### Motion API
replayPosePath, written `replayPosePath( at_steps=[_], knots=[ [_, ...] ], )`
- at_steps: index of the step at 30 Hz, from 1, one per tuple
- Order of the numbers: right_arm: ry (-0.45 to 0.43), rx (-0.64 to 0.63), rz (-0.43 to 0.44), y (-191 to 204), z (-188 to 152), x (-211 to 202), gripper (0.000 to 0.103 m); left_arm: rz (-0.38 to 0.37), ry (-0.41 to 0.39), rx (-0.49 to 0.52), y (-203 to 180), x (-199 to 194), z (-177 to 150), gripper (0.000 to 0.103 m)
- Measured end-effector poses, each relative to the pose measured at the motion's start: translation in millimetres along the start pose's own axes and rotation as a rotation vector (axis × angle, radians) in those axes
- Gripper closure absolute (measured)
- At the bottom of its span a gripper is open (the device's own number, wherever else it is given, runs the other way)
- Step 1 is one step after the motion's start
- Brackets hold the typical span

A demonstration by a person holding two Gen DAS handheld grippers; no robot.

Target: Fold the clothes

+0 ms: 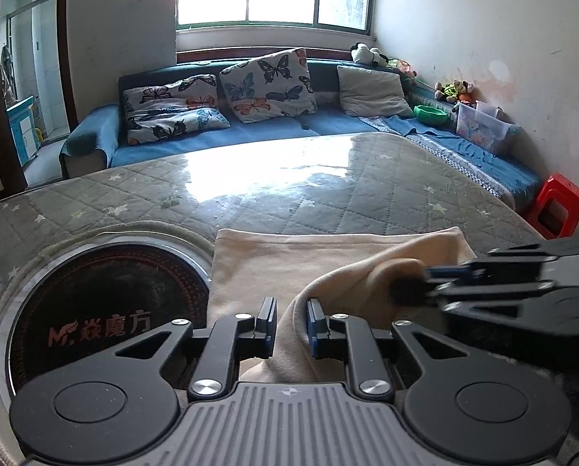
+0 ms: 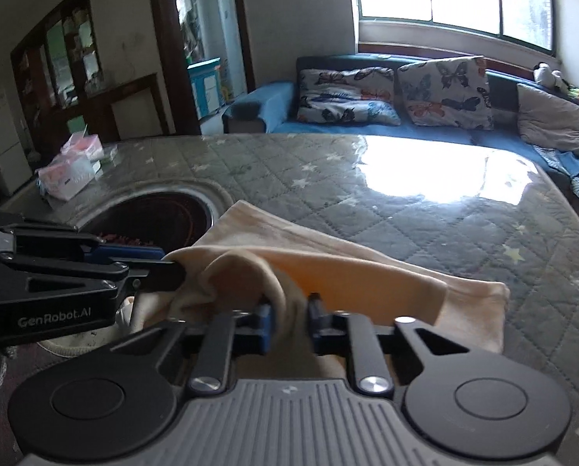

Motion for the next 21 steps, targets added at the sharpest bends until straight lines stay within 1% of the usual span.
replayPosePath(
  at_steps=[5, 9, 12, 16, 17, 18, 19, 20, 21],
  knots=[
    [-0.055, 0.011, -0.045, -3.1, -6.0, -32.8, 0.091, 0.011, -0.007, -0.01, 4.3, -9.2, -4.3, 0.085],
    [-0.075, 0.044, -0.074, -10.7, -18.9, -61.9, 0.091, 0.024, -0.003, -0.008, 12.0, -18.4, -10.7, 0.085],
    [-0.05, 0.059, -0.102, -17.2, -33.4, -77.0, 0.091, 0.03, 0.004, 0.002, 15.7, -22.3, -15.6, 0.085],
    [0.002, 0.057, -0.126, -23.2, -50.8, -79.4, 0.088, 0.034, -0.002, 0.026, 15.8, -27.7, -19.7, 0.082],
    [0.006, 0.042, -0.128, -22.0, -52.6, -79.1, 0.086, 0.024, -0.013, 0.041, 13.9, -29.1, -19.4, 0.078],
    [0.003, 0.02, -0.131, -19.1, -52.9, -78.6, 0.085, 0.016, -0.022, 0.055, 10.1, -30.4, -18.4, 0.069],
    [0.0, -0.003, -0.134, -16.2, -53.1, -78.1, 0.085, 0.012, -0.031, 0.076, 5.6, -30.4, -17.5, 0.063],
    [-0.002, -0.026, -0.137, -13.2, -53.4, -77.6, 0.079, 0.009, -0.04, 0.097, 1.1, -30.3, -16.7, 0.055],
    [-0.004, -0.048, -0.14, -10.1, -53.6, -76.4, 0.068, 0.006, -0.048, 0.118, -3.4, -30.3, -15.9, 0.053]
  ],
)
Point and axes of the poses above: each gripper's, at about its wrist camera, not at the fingertips, and x roughly the way its jaws point, y to its left, z to its top, the point moved 2 cm from there along x, roughly the way its jaws point, and after that the axes turned 4 degrees about -y, right-handed, at the moved point
